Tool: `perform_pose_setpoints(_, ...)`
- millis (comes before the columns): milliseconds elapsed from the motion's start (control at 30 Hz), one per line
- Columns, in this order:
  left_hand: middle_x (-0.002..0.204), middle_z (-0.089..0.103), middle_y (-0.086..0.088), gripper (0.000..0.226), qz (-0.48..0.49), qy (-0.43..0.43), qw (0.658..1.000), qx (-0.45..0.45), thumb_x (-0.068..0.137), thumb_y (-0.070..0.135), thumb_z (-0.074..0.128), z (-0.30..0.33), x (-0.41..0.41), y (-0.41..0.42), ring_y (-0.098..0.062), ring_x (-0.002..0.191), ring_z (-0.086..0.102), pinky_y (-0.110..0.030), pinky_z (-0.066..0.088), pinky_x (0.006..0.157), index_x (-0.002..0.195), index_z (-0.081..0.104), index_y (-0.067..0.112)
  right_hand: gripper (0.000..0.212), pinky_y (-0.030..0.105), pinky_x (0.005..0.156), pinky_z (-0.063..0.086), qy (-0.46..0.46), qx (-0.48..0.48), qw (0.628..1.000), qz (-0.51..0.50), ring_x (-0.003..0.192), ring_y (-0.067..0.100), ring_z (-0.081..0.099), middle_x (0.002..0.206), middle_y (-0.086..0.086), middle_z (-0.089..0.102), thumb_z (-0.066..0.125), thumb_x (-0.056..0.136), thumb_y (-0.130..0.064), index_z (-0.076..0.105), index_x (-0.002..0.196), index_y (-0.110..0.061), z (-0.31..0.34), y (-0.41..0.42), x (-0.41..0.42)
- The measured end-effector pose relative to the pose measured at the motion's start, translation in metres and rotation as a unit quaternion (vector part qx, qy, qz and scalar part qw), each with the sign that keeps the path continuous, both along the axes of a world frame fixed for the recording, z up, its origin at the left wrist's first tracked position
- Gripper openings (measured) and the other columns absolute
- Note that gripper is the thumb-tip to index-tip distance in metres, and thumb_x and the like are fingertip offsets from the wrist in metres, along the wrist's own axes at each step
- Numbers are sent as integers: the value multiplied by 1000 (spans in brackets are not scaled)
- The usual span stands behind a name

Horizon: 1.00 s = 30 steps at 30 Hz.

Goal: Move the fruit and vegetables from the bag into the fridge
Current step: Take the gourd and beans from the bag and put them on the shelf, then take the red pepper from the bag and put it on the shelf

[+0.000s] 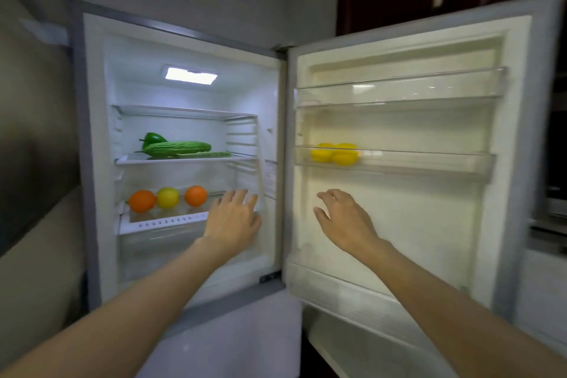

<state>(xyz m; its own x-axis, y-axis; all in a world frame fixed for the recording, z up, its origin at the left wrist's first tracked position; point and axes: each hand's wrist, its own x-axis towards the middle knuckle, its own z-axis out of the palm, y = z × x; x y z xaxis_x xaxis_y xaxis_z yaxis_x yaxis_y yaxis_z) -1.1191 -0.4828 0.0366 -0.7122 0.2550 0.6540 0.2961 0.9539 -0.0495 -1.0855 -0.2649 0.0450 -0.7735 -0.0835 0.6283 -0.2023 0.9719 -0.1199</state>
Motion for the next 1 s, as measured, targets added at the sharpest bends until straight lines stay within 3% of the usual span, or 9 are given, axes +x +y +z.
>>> perform_pose_setpoints(133,135,47,-7,46,-64,-20,998,-9,94,38,37,-7,34,58,-29,124,42,-40,36,96,132,45,13,43,32,103,36,-12,-4,998,-59,133,19,34,143,4,40,35,100,-34,40,139,-18,-11,49,54)
perform_pose_setpoints(233,142,40,-5,47,-108,-26,994,-8,96,39,38,-12,50,101,-27,128,38,-39,34,99,137,39,17,43,33,103,36,-16,-2,994,-108,135,19,33,144,4,40,36,99,-34,40,139,-18,-18,86,91)
perform_pose_setpoints(500,142,43,-8,46,-236,-16,971,-44,95,37,42,-16,89,226,-29,128,41,-40,37,98,135,44,15,40,33,99,39,-39,-25,968,-245,126,23,41,134,6,47,39,98,-31,45,132,-12,-31,192,179)
perform_pose_setpoints(667,101,68,-7,36,-334,25,939,-75,76,35,51,-22,111,304,-27,88,65,-35,53,68,99,68,13,41,35,100,40,-32,-40,944,-326,126,23,41,134,7,48,39,98,-31,46,133,-12,-34,242,222)
perform_pose_setpoints(800,92,67,-8,42,-408,24,910,-68,75,35,40,-21,127,358,-28,79,65,-36,52,60,94,67,10,43,34,102,40,-24,-37,926,-375,128,23,39,138,6,45,38,99,-33,42,136,-13,-33,270,246)
perform_pose_setpoints(900,99,66,-11,52,-448,2,891,-67,77,38,33,-15,136,394,-31,85,64,-40,53,66,103,66,8,44,33,100,38,-27,-38,910,-412,128,22,39,138,6,45,38,99,-35,41,137,-14,-35,289,262)
perform_pose_setpoints(1000,125,56,-12,49,-491,-2,869,-56,89,37,40,-15,146,428,-33,112,53,-41,45,86,127,53,9,45,34,103,36,-44,-45,890,-451,129,24,38,140,7,42,39,98,-34,39,139,-15,-40,307,281)
